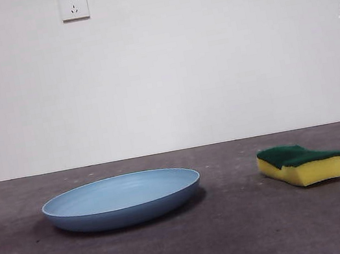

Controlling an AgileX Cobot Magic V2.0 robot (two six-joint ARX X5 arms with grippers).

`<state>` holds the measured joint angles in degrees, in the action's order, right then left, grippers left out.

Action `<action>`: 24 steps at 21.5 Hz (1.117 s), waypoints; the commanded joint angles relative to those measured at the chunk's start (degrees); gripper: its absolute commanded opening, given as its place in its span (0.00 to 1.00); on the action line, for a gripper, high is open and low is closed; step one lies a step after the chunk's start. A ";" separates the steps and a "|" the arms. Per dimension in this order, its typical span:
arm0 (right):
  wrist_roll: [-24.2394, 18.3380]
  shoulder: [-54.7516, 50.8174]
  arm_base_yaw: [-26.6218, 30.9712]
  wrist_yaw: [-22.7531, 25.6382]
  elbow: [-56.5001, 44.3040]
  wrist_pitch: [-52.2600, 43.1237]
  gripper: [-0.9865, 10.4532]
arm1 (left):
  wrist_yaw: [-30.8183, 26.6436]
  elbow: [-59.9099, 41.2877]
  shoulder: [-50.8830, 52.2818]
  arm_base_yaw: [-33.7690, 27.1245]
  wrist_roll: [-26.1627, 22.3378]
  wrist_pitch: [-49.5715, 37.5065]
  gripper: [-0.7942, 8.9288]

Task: Pick up the plate,pick up the cloth,clean the plate with the cloth

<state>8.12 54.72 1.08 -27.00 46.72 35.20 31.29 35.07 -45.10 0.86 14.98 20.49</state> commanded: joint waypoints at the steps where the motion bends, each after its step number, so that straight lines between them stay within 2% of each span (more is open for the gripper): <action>1: -0.72 0.04 -0.13 0.02 0.28 -0.11 0.46 | 0.42 1.33 -2.97 0.85 -1.07 -0.26 0.47; 4: -0.68 0.04 -0.13 0.02 0.28 -0.09 0.44 | -0.13 6.23 -10.12 2.93 -1.46 1.18 0.47; 8: -0.68 0.04 -0.13 -0.02 0.28 -0.04 0.44 | -8.63 14.93 -22.29 6.67 -5.25 5.11 0.47; 12: -0.68 0.04 -0.13 -0.04 0.28 -0.02 0.44 | -13.27 20.65 -34.42 9.55 -7.85 8.22 0.47; 18: -0.48 0.04 -0.13 -0.07 0.28 -0.02 0.44 | -17.79 21.27 -47.25 12.81 -8.20 4.35 0.47; 24: -0.44 0.04 -0.13 -0.09 0.28 -0.02 0.44 | -17.73 21.27 -53.35 14.64 -8.15 0.44 0.47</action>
<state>8.10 54.72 1.08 -27.03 46.76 35.20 13.61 56.40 -97.86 15.25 7.49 21.12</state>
